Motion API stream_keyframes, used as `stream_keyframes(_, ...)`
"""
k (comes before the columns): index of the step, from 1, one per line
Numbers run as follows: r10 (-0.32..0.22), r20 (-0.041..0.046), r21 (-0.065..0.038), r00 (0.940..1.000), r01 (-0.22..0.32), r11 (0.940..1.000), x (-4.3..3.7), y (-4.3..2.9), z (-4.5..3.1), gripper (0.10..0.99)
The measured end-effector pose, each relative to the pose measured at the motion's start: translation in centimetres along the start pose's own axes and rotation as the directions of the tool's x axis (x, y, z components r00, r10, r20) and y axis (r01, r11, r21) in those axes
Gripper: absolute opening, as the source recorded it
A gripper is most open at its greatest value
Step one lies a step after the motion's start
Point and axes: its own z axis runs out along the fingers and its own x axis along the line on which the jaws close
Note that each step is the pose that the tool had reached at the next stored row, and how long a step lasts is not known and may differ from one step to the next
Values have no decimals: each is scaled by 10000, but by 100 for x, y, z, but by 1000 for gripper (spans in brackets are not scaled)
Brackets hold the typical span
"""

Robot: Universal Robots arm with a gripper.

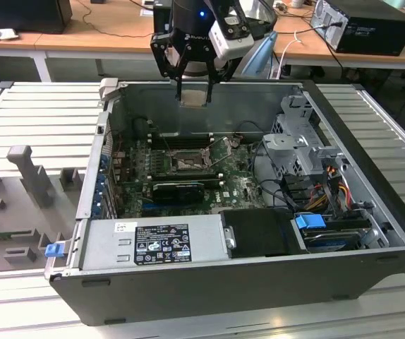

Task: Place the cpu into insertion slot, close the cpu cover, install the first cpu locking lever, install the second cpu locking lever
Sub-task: 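Place the cpu into insertion slot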

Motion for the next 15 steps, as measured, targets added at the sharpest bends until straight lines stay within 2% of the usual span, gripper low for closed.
stream_keyframes(15,256,23,-7,9997,-256,9997,0,0,1,529)
